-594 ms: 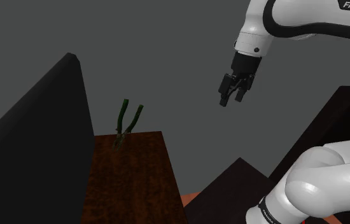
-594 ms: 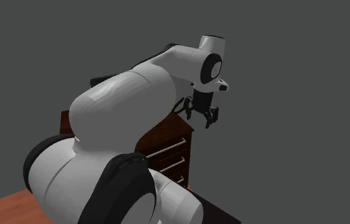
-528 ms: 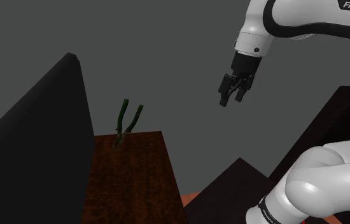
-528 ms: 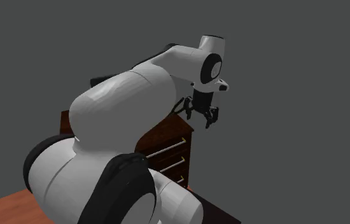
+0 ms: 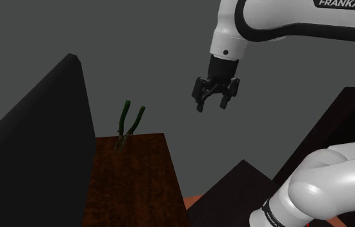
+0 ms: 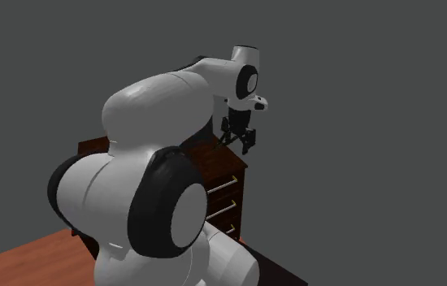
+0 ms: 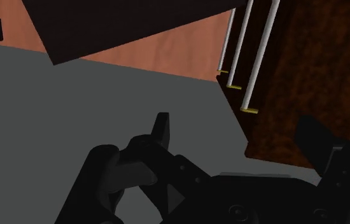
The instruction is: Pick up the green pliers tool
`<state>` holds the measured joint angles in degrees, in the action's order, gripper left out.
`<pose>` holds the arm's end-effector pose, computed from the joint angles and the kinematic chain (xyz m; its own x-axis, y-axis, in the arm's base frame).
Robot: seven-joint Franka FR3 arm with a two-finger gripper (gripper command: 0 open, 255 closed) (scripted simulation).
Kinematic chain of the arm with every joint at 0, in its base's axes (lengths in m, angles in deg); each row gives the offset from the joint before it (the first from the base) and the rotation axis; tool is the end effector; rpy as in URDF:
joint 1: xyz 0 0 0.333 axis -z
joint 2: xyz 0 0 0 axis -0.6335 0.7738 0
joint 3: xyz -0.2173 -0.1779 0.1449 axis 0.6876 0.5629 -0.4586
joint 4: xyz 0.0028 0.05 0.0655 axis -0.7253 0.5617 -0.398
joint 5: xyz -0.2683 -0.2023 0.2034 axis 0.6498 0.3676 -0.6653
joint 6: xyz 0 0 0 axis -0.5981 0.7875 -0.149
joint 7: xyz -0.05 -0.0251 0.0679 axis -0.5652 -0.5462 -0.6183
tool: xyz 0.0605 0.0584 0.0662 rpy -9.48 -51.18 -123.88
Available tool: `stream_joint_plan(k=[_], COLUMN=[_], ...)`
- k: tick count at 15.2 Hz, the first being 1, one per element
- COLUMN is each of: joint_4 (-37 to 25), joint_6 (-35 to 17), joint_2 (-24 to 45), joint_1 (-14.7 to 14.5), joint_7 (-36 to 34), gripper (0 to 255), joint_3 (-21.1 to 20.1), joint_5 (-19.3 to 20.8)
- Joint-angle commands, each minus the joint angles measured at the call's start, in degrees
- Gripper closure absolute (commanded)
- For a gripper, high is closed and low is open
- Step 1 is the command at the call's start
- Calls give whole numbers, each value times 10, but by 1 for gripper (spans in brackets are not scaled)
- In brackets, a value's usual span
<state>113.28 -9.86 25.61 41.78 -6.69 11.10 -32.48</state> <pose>0.3357 0.1221 0.5786 0.9602 -0.2721 -0.0626 -0.2737 -0.9616 -0.0182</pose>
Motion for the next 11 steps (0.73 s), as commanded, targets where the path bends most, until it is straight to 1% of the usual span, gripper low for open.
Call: stream_joint_plan(k=[1,4,6,9,11], joint_4=[-24,-66,-99,-155,-197], joint_6=[-13,-28,-37,-47,-52], joint_2=[37,94,137,210,265], joint_1=[8,22,32,47,53], joint_7=[-65,-154,-216,-311,-377], gripper=[0,0,0,0,0], joint_3=[-35,-83,-114,-159,-186], joint_5=[-10,-14,-9,9,31])
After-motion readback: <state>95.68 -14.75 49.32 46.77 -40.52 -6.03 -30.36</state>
